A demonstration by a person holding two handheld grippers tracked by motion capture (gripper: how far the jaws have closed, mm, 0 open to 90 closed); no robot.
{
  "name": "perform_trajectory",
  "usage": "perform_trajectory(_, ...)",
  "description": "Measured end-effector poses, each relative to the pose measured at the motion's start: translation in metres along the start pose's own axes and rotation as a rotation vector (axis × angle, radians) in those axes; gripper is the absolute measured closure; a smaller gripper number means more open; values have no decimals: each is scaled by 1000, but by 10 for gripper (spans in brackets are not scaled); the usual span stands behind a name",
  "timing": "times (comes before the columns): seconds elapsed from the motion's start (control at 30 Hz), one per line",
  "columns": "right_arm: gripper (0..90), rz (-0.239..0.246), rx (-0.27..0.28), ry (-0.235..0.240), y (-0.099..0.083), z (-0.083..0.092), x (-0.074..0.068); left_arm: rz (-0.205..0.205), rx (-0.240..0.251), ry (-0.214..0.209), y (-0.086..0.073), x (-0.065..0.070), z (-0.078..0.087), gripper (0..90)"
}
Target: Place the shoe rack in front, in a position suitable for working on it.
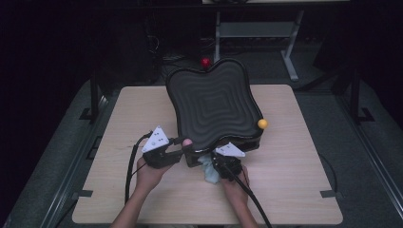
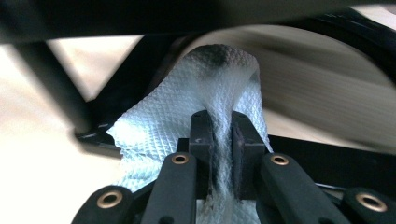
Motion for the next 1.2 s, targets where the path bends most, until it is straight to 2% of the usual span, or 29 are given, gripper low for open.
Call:
perform_trajectory(0.07, 809, 44, -12, -10, 0, -1, -5, 1, -2, 2, 0, 0, 0, 604)
perform_trajectory(0.13, 809, 28, -13, -4, 0, 1, 1, 2, -3, 0, 0, 0, 0, 603)
perform_trajectory(0.2, 809, 13, -8, -43, -2, 7, 15, 1, -3, 0, 0, 0, 0, 603)
perform_trajectory(0.3, 809, -24, -4, -125, -7, 21, 43, -2, -5, -2, 0, 0, 0, 603)
perform_trajectory(0.33, 809, -55, 2, -170, -10, 30, 61, -2, -5, -2, 0, 0, 0, 604)
perform_trajectory(0.37, 809, -55, 2, -170, -10, 30, 61, -1, -5, -1, 0, 0, 0, 604)
perform_trajectory(0.47, 810, -97, 9, -224, -12, 38, 83, 1, -7, -1, 1, 0, 0, 604)
perform_trajectory(0.53, 809, -105, 9, -223, -12, 38, 84, -2, -6, 2, 1, 0, 0, 604)
perform_trajectory(0.57, 809, -91, 6, -220, -11, 37, 80, -1, -7, 3, 1, 0, 0, 604)
perform_trajectory(0.6, 809, -61, 3, -186, -11, 33, 71, 0, -8, 2, 0, -1, 0, 604)
perform_trajectory(0.67, 809, -42, -4, -193, -10, 33, 69, 0, -8, 1, 0, -1, 0, 604)
perform_trajectory(0.73, 809, -47, -7, -188, -11, 35, 73, -1, -9, 2, 0, -1, 0, 603)
perform_trajectory(0.8, 809, -70, -5, -231, -12, 39, 85, 0, -9, 2, 0, -1, 0, 603)
perform_trajectory(0.9, 810, -113, 7, -252, -13, 45, 102, -1, -8, 0, 0, -1, 0, 603)
perform_trajectory(0.93, 809, -121, 10, -248, -13, 45, 101, -1, -7, -1, 0, -1, 0, 603)
perform_trajectory(1.07, 809, -83, 6, -205, -11, 40, 90, -1, -7, -3, 0, -2, 0, 603)
perform_trajectory(1.13, 809, -93, 6, -199, -11, 41, 95, -2, -7, -2, 0, -2, 0, 603)
perform_trajectory(1.2, 808, -115, 16, -227, -11, 44, 105, 0, -7, -2, 0, -1, 0, 603)
Point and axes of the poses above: each handheld gripper's, and its own axes: z roughly backward along the jaws, y roughly out of its top, x roughly to its right, the point moved 5 cm from there along -z, roughly forward along the jaws, and after that the axes turned 11 degrees about y, right-handed, at the moved point
